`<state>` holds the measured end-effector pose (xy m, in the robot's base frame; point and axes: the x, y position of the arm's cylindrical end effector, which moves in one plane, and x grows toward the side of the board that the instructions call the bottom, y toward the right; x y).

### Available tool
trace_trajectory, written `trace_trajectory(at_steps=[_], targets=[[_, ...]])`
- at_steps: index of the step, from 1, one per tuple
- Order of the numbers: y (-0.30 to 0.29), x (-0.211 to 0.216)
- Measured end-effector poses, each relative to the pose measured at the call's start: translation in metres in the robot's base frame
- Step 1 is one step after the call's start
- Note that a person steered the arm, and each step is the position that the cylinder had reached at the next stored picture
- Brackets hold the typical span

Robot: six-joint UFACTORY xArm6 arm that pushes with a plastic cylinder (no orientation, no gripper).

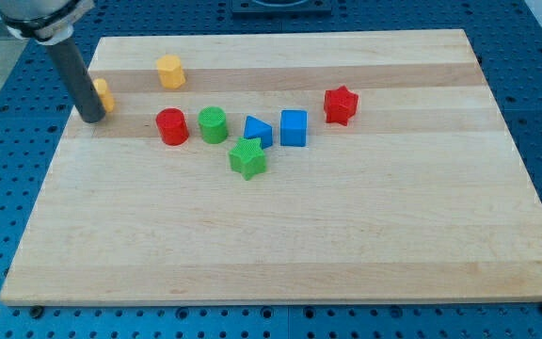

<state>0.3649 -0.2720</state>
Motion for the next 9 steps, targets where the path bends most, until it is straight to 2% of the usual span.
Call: trace_trajectory(at_steps=[1, 3, 5, 6, 7, 8, 9], targets=[[-0.008, -0.022], [0.042, -0.102], [0.075, -0.113], [0.078, -0.104], [0.125, -0.067], [0.214, -0.035], [0.153, -0.034]])
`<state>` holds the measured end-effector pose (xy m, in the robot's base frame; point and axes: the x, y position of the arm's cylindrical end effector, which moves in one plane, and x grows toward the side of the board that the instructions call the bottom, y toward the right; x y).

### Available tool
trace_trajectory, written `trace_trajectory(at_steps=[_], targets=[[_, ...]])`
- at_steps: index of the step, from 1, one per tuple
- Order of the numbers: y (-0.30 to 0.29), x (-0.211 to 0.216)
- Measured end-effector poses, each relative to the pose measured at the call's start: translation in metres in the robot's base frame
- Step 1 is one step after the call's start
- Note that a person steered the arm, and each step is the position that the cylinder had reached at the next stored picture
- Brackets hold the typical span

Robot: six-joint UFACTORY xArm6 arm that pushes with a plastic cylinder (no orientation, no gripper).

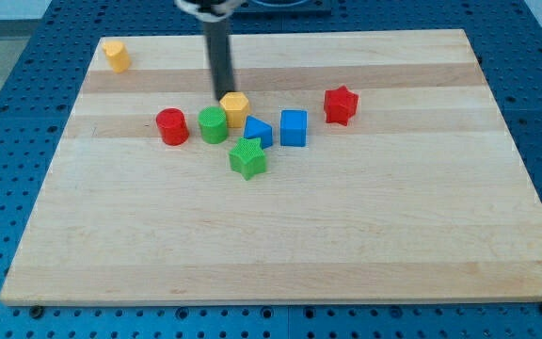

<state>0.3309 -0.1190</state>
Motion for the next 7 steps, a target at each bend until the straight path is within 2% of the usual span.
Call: trace_trajectory(at_steps=[1, 2, 3, 4, 5, 6, 7], targets=[[-0.059, 0.048], [-0.051, 0.097], [0.013, 0.098], [0.020, 0.029], [0.045, 0.019], [0.035, 0.031], [0.075, 0.031]])
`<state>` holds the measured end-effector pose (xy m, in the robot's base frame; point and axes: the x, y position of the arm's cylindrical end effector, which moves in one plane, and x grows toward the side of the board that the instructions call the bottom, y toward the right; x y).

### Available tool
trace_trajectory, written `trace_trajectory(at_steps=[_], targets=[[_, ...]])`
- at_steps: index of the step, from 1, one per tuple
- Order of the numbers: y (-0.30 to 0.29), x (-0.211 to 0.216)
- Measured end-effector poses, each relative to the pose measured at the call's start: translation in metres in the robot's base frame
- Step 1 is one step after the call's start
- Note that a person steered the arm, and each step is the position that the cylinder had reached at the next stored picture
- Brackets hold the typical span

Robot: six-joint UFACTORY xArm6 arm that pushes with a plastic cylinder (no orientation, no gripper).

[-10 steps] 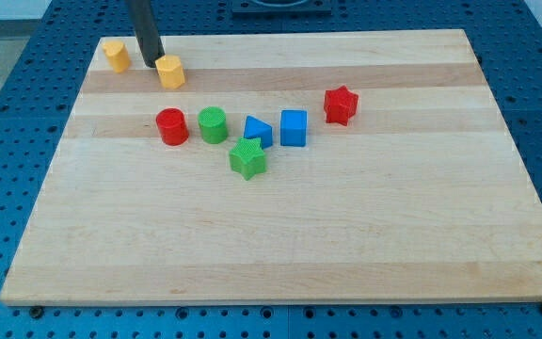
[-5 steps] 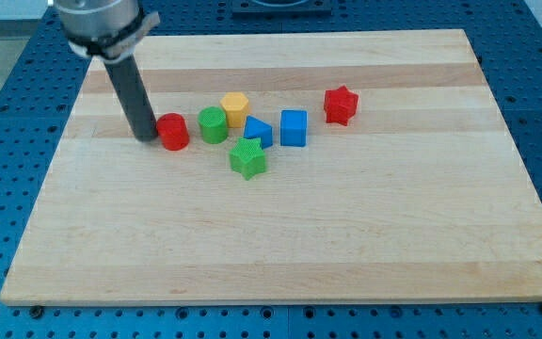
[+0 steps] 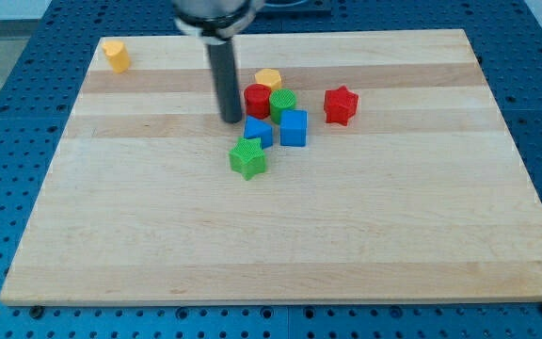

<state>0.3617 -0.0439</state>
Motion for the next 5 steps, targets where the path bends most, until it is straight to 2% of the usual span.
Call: trace_trajectory(at_steps=[1, 2, 3, 4, 5], targets=[[0.062, -0.056], [0.053, -0.078], [0.063, -0.050], [0.097, -0.039], [0.138, -0.123]])
